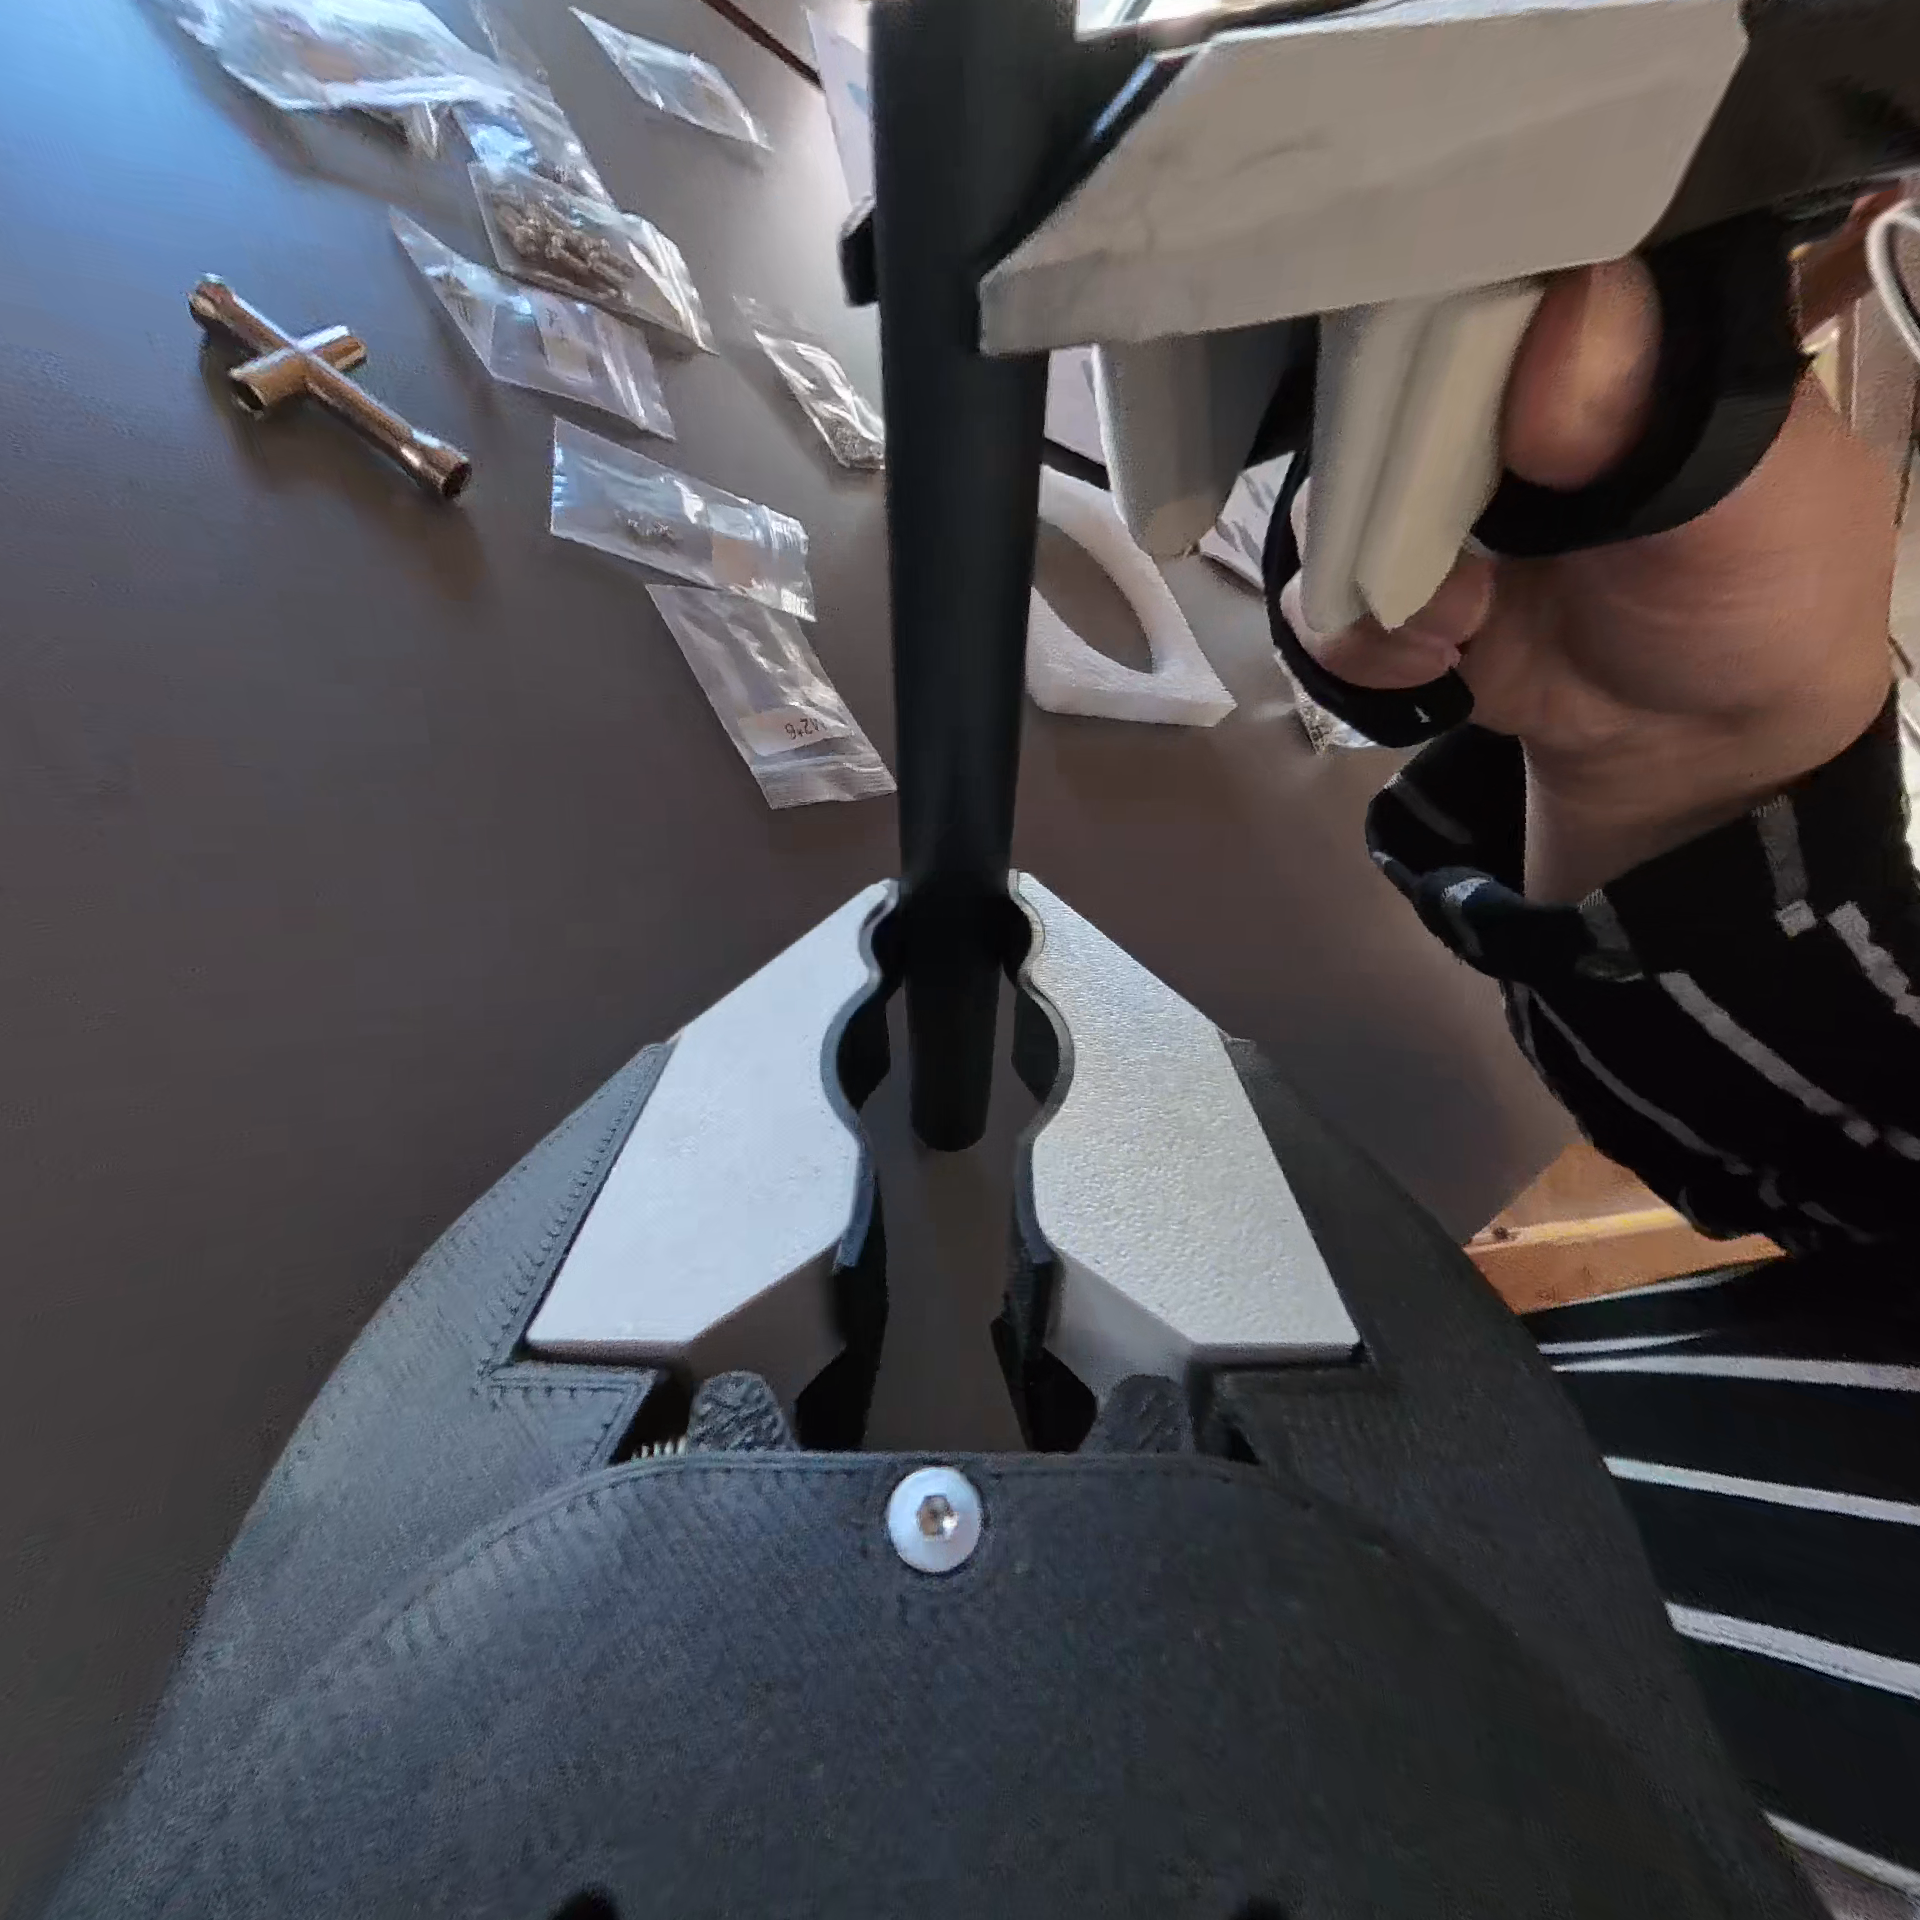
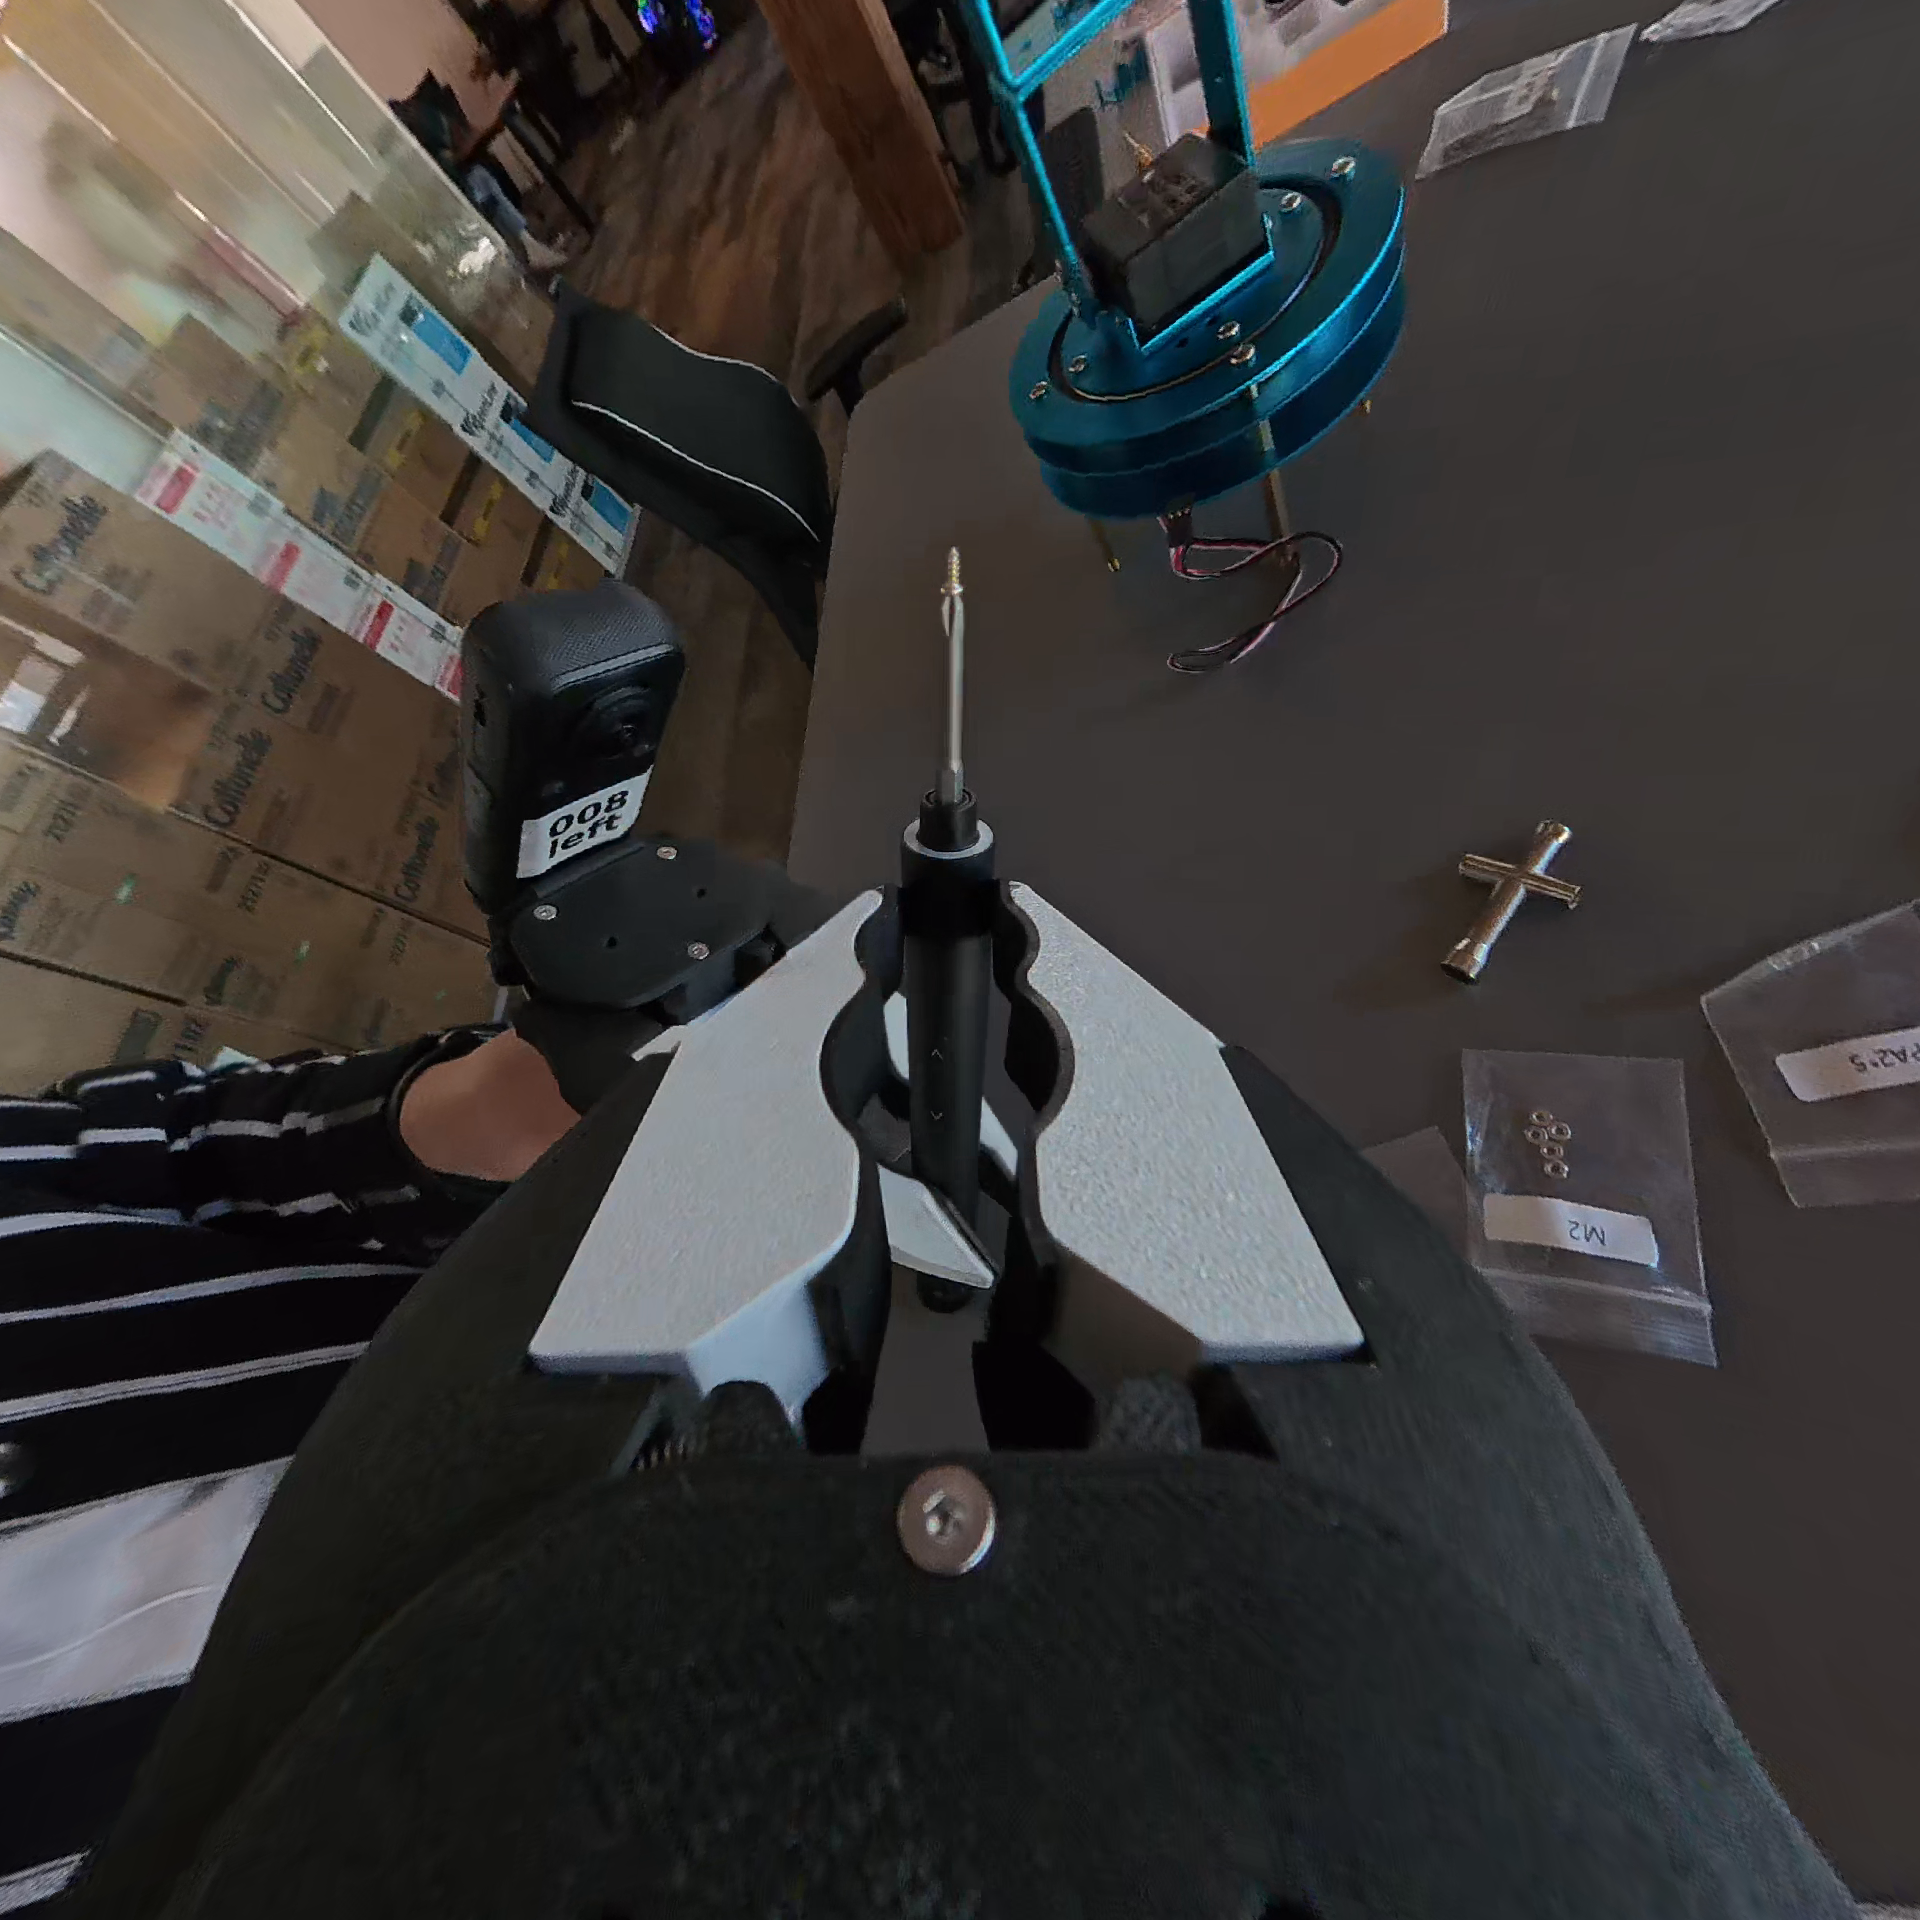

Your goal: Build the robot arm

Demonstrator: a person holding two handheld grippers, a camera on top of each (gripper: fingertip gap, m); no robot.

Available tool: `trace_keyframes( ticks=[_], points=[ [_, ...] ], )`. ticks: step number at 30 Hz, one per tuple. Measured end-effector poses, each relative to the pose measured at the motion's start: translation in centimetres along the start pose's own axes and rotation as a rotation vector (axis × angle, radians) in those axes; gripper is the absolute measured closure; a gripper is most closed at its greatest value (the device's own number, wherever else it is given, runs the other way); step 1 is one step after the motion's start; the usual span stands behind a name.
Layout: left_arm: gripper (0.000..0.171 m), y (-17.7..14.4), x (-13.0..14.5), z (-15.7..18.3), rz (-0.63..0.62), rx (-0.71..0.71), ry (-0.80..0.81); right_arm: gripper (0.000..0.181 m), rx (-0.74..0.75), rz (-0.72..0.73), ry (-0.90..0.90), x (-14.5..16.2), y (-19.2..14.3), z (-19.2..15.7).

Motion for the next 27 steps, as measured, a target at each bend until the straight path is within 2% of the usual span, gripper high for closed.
trace_keyframes(
  ticks=[6,12,20,23,27],
  points=[
    [0.155,-1.2,0.3,0.1,-0.048,0.045,0.003,0.165,-0.078,0.046,0.049,0.6,0.1,0.3],
    [0.155,-6.0,0.1,-0.4,-0.109,0.250,-0.171,0.164,-0.345,0.178,0.155,0.5,2.6,-0.6],
    [0.155,-11.9,-1.2,-2.3,-0.223,0.352,-0.214,0.164,-0.620,0.299,0.241,-0.7,7.6,-2.1],
    [0.155,-13.3,-2.0,-3.7,-0.266,0.385,-0.214,0.159,-0.637,0.301,0.252,-1.4,9.7,-2.4],
    [0.155,-14.8,-3.2,-6.4,-0.297,0.443,-0.220,0.163,-0.596,0.353,0.253,-2.7,12.0,-2.5]
  ],
)
Point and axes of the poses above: each gripper's, where its closed fingertips meet, y out along the fingers, x out of its underside, z = x × y across the jaws, the point moved 8 cm from there along -y, back along the fingers, and after that the axes turned 13 degrees about -x, right-handed, at the moved point
